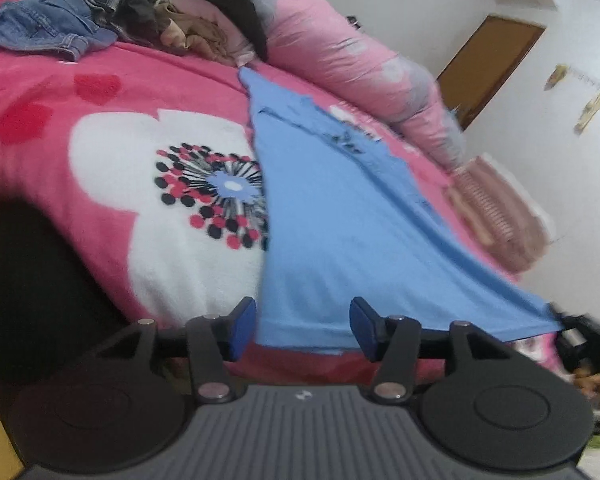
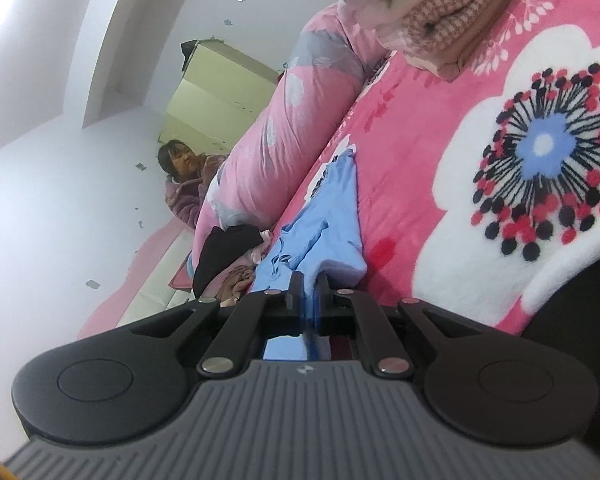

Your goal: Fold clothes

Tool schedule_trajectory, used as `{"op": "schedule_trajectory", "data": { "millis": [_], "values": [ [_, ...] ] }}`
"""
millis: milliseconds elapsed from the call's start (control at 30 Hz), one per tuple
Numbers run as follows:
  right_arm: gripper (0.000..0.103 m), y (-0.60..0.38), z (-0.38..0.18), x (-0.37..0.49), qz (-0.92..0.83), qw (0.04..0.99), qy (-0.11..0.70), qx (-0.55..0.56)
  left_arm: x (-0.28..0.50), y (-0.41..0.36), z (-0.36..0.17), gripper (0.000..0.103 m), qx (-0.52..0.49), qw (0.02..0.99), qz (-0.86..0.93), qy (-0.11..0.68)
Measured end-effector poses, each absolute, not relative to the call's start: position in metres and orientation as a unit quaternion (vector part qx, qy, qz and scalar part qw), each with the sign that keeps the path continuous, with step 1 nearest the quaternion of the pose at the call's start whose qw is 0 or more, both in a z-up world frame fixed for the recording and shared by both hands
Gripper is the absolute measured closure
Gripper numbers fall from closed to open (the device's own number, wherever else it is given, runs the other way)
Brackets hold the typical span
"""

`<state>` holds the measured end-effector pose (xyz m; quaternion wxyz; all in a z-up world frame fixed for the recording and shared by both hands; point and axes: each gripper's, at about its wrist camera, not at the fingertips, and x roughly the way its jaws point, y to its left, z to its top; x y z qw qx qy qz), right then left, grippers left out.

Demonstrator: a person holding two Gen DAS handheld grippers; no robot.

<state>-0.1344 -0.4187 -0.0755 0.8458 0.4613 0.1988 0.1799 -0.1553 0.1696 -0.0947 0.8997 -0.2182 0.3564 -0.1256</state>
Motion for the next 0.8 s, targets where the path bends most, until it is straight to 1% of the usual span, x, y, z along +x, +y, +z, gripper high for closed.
{"op": "schedule_trajectory", "data": {
  "millis": [67,133,200,233,300,333,400,533,700,800],
  "values": [
    [0.100,-0.420,-0.077,-0.134,0.181,0.845,0.200,0.462,-0.145,0.163,-0.101,0.051,-0.198,0.901,-0.123,0.365],
    [0.100,-0.420,-0.078,-0.133,0.180,0.845,0.200,0.463,-0.141,0.156,-0.105,0.054,-0.190,0.899,-0.131,0.373],
    [0.100,-0.422,-0.079,-0.132,0.180,0.843,0.201,0.465,-0.137,0.148,-0.109,0.063,-0.178,0.898,-0.131,0.381],
    [0.100,-0.422,-0.080,-0.132,0.179,0.843,0.201,0.466,-0.135,0.145,-0.111,0.066,-0.171,0.898,-0.126,0.386],
    [0.100,-0.424,-0.082,-0.132,0.180,0.841,0.202,0.468,-0.132,0.142,-0.114,0.080,-0.162,0.901,-0.105,0.389],
    [0.100,-0.424,-0.083,-0.131,0.180,0.841,0.202,0.469,-0.132,0.144,-0.114,0.082,-0.173,0.899,-0.099,0.389],
    [0.100,-0.424,-0.084,-0.130,0.182,0.840,0.201,0.470,-0.131,0.150,-0.115,0.099,-0.194,0.897,-0.086,0.388],
    [0.100,-0.424,-0.081,-0.127,0.186,0.843,0.180,0.472,-0.141,0.161,-0.100,0.101,-0.239,0.896,-0.085,0.365],
    [0.100,-0.424,-0.058,-0.132,0.215,0.847,0.120,0.471,-0.176,0.189,-0.051,0.102,-0.322,0.897,-0.098,0.288],
    [0.100,-0.421,-0.045,-0.139,0.239,0.845,0.089,0.471,-0.203,0.197,-0.018,0.102,-0.335,0.906,-0.112,0.234]
  ]
}}
